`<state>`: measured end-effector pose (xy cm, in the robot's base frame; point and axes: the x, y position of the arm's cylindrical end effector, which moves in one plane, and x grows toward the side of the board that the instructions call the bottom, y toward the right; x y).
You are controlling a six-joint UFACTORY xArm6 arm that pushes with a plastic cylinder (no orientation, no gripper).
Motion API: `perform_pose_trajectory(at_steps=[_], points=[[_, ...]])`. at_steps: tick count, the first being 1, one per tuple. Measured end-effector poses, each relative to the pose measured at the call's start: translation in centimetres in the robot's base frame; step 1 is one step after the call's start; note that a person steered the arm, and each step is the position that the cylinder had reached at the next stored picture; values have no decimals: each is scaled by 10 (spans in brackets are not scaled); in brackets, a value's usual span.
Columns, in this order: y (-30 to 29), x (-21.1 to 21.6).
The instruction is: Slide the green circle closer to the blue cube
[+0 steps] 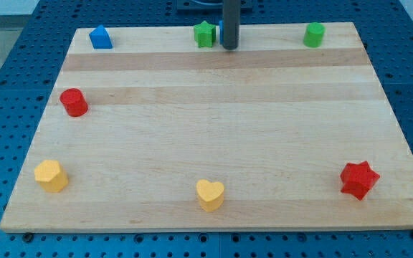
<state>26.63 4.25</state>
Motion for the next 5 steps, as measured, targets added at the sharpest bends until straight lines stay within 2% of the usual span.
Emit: perform_pose_trajectory(at_steps=[1, 2, 3, 4, 5], points=[[53, 34], [133, 34], [187, 3], [187, -34], [144, -46]])
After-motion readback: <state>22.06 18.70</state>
